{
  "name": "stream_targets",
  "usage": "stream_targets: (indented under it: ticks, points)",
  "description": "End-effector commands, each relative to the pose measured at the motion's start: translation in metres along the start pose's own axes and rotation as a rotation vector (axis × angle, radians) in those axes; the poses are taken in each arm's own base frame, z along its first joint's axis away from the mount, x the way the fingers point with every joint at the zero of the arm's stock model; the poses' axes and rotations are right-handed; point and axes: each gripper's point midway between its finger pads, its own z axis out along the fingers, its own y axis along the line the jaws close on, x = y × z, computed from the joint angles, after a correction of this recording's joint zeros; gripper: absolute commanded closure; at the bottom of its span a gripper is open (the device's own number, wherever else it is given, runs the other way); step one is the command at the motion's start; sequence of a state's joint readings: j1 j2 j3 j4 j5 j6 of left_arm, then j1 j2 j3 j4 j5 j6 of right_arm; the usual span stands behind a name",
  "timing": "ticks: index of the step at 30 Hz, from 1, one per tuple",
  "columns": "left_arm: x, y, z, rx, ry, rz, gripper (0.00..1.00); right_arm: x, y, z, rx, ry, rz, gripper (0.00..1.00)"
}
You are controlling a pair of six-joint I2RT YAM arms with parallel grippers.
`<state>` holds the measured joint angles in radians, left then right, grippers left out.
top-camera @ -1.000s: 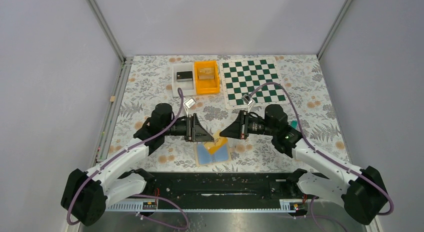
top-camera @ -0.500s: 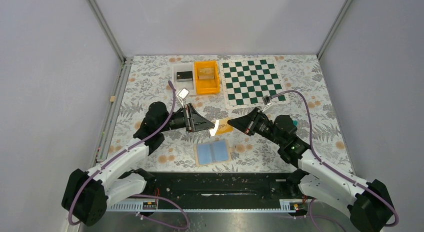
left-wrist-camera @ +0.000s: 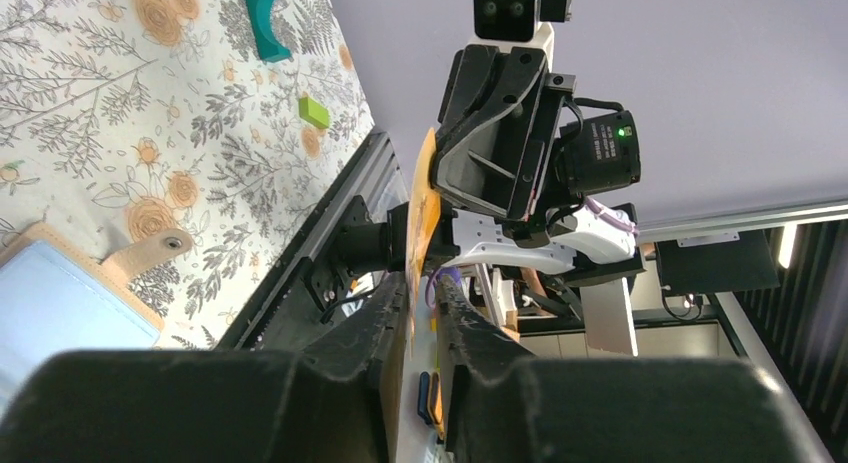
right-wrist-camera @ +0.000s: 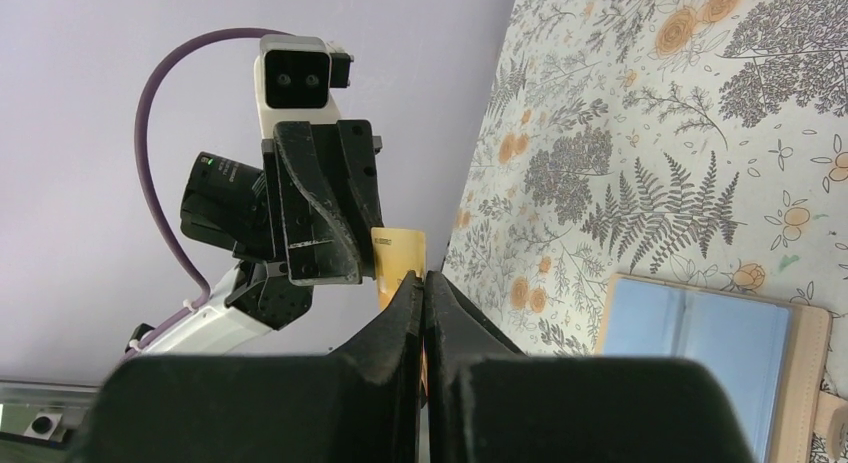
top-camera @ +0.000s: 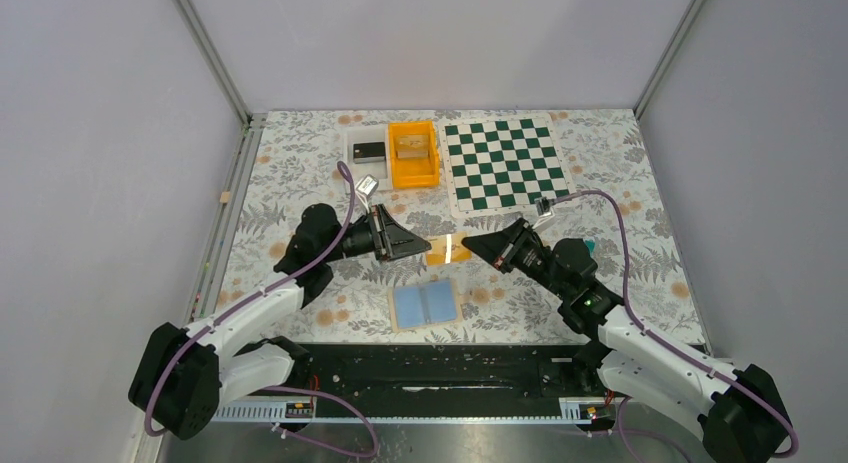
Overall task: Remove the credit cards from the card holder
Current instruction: Place the credit card in the storage box.
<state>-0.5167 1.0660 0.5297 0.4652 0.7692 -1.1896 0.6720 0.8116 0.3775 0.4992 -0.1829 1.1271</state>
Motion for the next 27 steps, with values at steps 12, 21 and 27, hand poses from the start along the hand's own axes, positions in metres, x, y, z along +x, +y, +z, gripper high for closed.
stream_targets:
  ticks: [12,21,27]
  points:
    - [-0.042,0.009,0.004,-0.112,-0.048,0.076,1.00,-0.013,-0.009,-0.003,0.052,-0.064,-0.073,0.49]
    - [-0.142,0.053,-0.012,-0.411,-0.133,0.149,1.00,-0.014,-0.023,-0.027,0.162,-0.045,-0.254,0.02]
    - [-0.234,0.078,-0.019,-0.500,-0.198,0.140,1.00,-0.007,-0.037,-0.034,0.223,0.012,-0.303,0.00]
